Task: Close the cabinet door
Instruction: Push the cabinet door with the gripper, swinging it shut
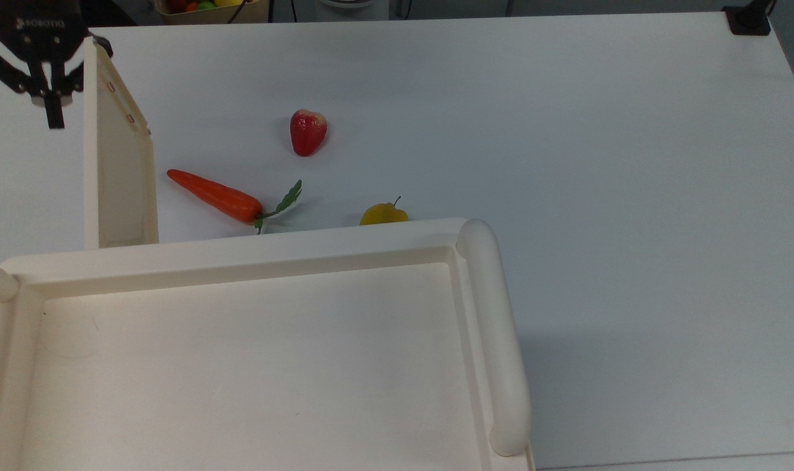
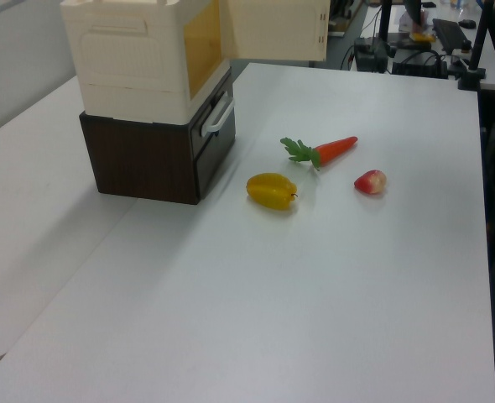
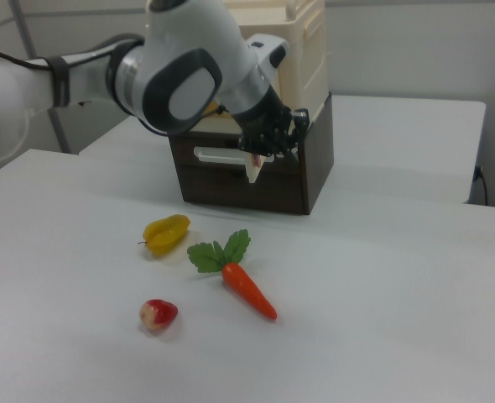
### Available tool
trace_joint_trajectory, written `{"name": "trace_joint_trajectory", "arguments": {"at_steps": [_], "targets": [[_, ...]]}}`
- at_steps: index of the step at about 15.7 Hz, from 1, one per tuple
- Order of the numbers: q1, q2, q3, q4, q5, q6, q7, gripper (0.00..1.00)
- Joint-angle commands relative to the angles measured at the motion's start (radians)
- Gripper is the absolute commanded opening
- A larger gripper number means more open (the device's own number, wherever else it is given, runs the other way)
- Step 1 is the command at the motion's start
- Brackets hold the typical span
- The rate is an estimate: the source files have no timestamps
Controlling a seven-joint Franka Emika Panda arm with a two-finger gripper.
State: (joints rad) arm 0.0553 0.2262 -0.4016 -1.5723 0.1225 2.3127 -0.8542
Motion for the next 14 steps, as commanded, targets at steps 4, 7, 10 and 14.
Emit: {"name": "trace_joint_trajectory", "arguments": {"at_steps": [4,7,10,14], "targets": [[0.054,0.021,0.006,-0.002,0.106,0.054,-0.026,0.00],[0.086,0.019,0.023,-0.003,0.111,0.048,-0.014,0.00],[0.098,0.019,0.079,-0.002,0.134,0.050,0.020,0.00],[0.126,0.024,0.110,0.000,0.157,0.056,0.070,0.00]]}}
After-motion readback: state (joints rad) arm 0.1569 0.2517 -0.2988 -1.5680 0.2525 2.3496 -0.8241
